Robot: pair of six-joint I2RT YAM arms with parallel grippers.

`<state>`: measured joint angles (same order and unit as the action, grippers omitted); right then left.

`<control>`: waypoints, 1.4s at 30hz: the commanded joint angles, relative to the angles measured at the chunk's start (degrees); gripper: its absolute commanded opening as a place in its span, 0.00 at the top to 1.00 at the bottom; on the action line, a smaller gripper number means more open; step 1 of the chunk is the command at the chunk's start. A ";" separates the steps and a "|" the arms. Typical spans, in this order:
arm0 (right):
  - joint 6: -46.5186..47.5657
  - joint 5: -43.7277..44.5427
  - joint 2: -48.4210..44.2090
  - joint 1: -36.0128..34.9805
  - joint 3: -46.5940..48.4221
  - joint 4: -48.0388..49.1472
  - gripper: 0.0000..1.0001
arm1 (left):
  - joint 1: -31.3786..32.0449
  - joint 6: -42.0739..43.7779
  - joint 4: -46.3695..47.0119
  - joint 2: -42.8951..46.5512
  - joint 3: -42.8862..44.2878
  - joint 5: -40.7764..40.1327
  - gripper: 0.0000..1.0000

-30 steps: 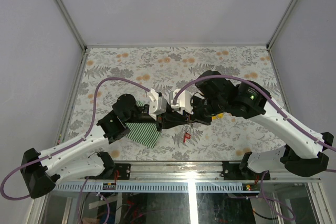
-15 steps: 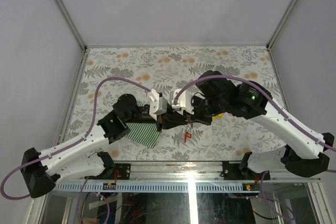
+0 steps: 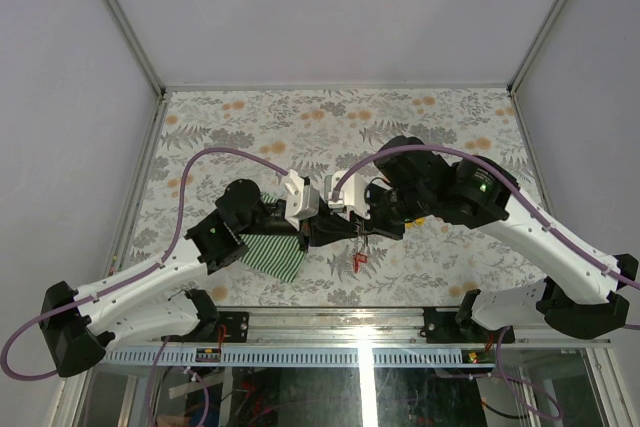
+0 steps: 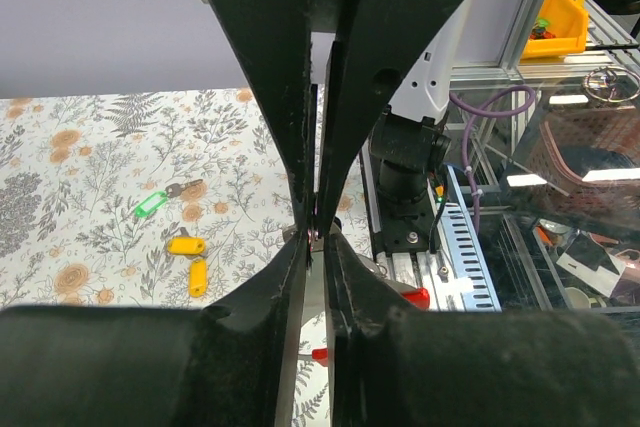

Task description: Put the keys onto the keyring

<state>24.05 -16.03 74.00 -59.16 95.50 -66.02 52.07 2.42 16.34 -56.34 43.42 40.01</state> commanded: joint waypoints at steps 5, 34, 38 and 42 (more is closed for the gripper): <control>0.38 -0.03 -1.48 -0.50 -0.01 3.08 1.00 | 0.32 0.46 1.89 -0.59 2.84 0.05 0.91; 0.03 1.54 -2.68 -0.52 -0.12 3.82 1.00 | 0.32 1.17 -0.24 -0.07 2.24 -0.74 0.80; 0.01 1.37 -2.46 -0.45 -0.14 3.95 1.00 | 0.35 1.25 -0.16 0.01 2.26 -0.55 0.84; -0.01 1.27 -2.31 -0.53 -0.15 4.31 1.00 | 0.35 1.14 0.01 -0.08 2.24 -0.57 0.92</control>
<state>24.03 -15.44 73.06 -59.16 94.63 -64.82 52.10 2.68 15.81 -57.01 44.31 39.64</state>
